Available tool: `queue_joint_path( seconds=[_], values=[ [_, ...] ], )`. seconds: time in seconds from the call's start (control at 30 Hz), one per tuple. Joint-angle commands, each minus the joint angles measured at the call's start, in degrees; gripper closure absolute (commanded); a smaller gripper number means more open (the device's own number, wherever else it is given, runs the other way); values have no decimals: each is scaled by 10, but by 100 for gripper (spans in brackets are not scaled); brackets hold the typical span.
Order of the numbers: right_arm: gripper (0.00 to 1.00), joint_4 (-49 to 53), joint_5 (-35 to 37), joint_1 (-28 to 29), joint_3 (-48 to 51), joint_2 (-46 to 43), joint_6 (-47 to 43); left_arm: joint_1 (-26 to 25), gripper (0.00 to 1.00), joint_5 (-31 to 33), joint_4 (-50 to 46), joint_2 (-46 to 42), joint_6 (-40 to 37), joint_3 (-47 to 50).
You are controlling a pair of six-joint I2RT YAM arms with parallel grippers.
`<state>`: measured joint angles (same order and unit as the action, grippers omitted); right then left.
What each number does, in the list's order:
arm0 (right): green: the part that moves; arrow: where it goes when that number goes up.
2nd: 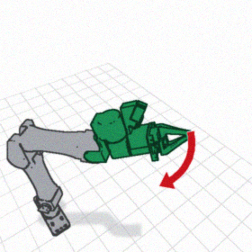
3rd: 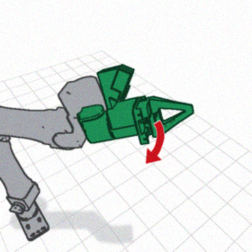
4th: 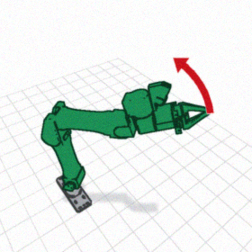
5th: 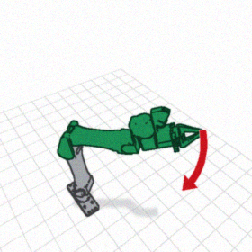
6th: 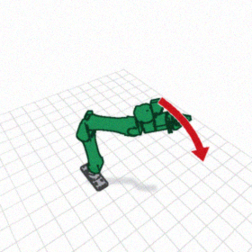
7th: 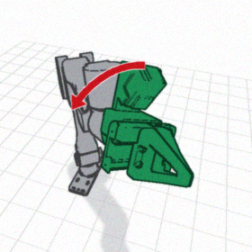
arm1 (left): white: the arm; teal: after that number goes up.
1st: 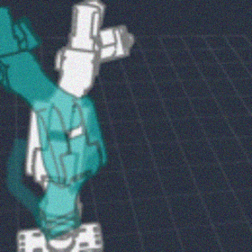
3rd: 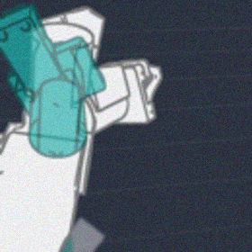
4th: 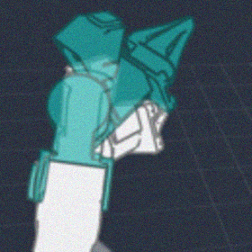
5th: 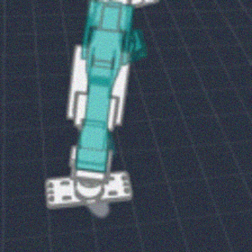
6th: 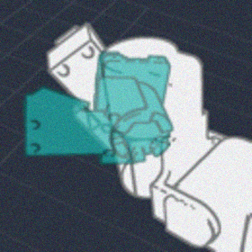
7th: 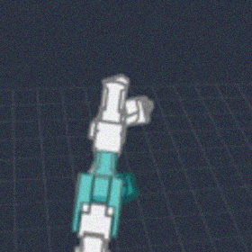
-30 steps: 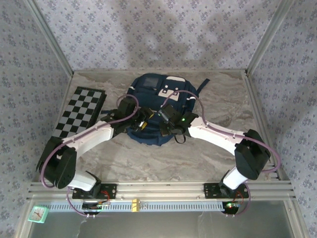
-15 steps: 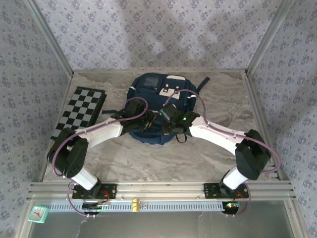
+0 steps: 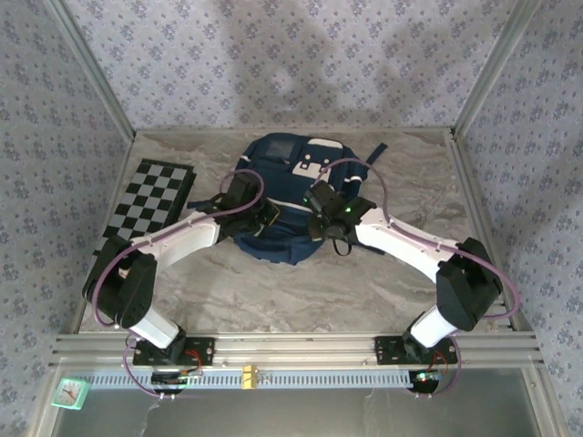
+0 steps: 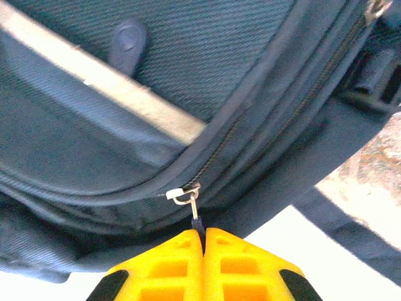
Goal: Pack the student bag
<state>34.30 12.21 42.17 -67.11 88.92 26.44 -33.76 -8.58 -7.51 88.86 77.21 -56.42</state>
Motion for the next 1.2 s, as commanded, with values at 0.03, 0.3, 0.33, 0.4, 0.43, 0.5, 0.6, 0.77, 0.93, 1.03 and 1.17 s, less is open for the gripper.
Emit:
queue_joint_path(
  seconds=[0.03, 0.3, 0.33, 0.4, 0.43, 0.5, 0.6, 0.77, 0.93, 1.03, 1.17],
  values=[
    [100, 76, 64, -41, -21, -6, -41, 33, 100, 20, -42, -27, -74, -15],
    [100, 33, 51, -87, -62, 28, -86, 40, 100, -24, -53, -21, -139, -29],
    [100, 31, 52, -89, -69, 35, -89, 40, 100, -25, -61, -20, -143, -33],
    [100, 27, 43, -87, -77, 41, -99, 40, 100, -25, -63, -20, -143, -33],
    [100, 26, 32, -84, -79, 38, -101, 40, 100, -28, -60, -21, -141, -32],
    [100, 10, 10, -82, -64, 21, -99, 38, 100, -37, -50, -20, -142, -32],
    [100, -13, -17, -84, -41, -5, -99, 37, 100, -40, -49, -19, -150, -42],
    [89, 14, -32, -100, -26, -46, -79, 38, 60, -39, -69, -51, -177, -44],
    [35, -21, 31, -139, 40, -127, -63, 50, 5, 50, -159, -130, -252, -23],
    [11, -70, 124, -189, 104, -172, -38, 91, 0, 166, -223, -178, -319, -10],
    [6, -183, 233, -270, 200, -211, -50, 184, 0, 338, -196, -216, -410, 59]
  ],
)
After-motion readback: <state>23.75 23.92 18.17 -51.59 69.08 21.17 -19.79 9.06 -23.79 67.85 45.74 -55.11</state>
